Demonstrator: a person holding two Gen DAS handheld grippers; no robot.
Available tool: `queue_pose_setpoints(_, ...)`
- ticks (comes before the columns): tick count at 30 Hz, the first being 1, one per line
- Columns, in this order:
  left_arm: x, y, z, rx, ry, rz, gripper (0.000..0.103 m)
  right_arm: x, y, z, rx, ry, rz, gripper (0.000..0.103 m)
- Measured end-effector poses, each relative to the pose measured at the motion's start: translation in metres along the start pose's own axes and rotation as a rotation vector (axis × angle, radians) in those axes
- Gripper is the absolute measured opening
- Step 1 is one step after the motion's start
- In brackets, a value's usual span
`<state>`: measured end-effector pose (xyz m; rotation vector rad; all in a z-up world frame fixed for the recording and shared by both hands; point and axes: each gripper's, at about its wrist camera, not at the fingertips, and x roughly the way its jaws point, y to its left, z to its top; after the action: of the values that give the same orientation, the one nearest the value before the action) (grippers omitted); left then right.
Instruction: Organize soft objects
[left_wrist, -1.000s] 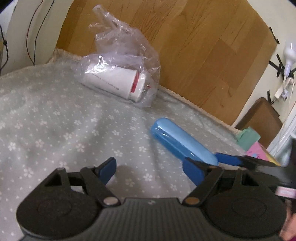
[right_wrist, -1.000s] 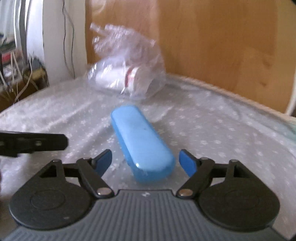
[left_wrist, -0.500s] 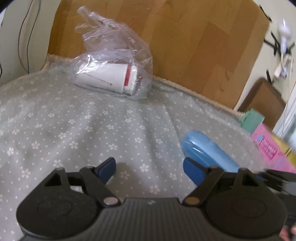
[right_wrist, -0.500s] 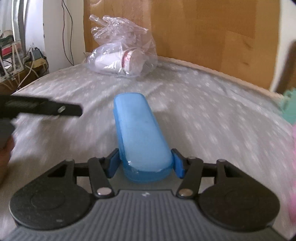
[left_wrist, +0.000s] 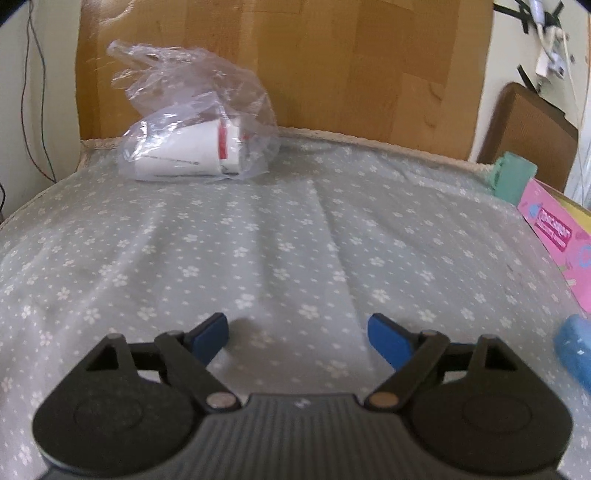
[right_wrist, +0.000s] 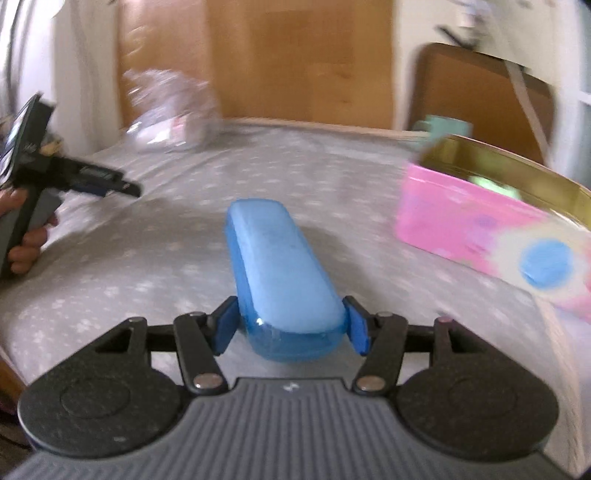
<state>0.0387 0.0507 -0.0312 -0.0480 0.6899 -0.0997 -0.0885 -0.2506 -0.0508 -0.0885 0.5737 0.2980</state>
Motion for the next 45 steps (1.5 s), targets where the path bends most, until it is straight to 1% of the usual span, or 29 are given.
queue_pose_setpoints(2,0.0,-0.009,-0.001,0.017,0.006,0.008,0.086,-0.01,-0.011,-0.009,0.054,-0.022,-0.046,0.068)
queue_pose_setpoints(3,0.0,-0.013,-0.001,0.026,0.01,0.013,0.087,-0.015,-0.016,-0.012,0.083,-0.034,-0.054,0.068)
queue_pose_setpoints(6,0.003,-0.027,-0.001,0.051,0.025,0.037,0.09,-0.027,-0.026,-0.023,0.157,-0.07,-0.071,0.069)
queue_pose_setpoints(10,0.004,-0.037,-0.002,0.071,0.034,0.063,0.091,-0.036,-0.029,-0.033,0.196,-0.087,-0.081,0.069)
queue_pose_setpoints(17,0.004,-0.04,-0.002,0.074,0.035,0.072,0.092,-0.04,-0.03,-0.042,0.206,-0.104,-0.054,0.069)
queue_pose_setpoints(25,0.005,-0.04,-0.003,0.074,0.034,0.069,0.093,-0.044,-0.028,-0.047,0.203,-0.115,-0.053,0.069)
queue_pose_setpoints(35,0.012,-0.043,0.001,0.095,0.034,0.029,0.093,-0.043,-0.026,-0.047,0.188,-0.113,-0.07,0.07)
queue_pose_setpoints(36,0.012,-0.044,0.001,0.095,0.033,0.012,0.093,-0.042,-0.027,-0.047,0.185,-0.113,-0.07,0.07)
queue_pose_setpoints(38,0.009,-0.043,0.002,0.08,0.025,-0.057,0.092,-0.042,-0.027,-0.048,0.181,-0.112,-0.074,0.07)
queue_pose_setpoints(41,0.0,-0.048,0.006,0.049,0.008,-0.22,0.09,-0.042,-0.026,-0.046,0.177,-0.107,-0.084,0.07)
queue_pose_setpoints(42,-0.003,-0.051,0.007,0.048,0.0,-0.259,0.09,-0.042,-0.025,-0.046,0.177,-0.107,-0.088,0.07)
queue_pose_setpoints(45,-0.01,-0.067,0.012,0.083,0.001,-0.402,0.091,-0.042,-0.024,-0.046,0.183,-0.109,-0.094,0.07)
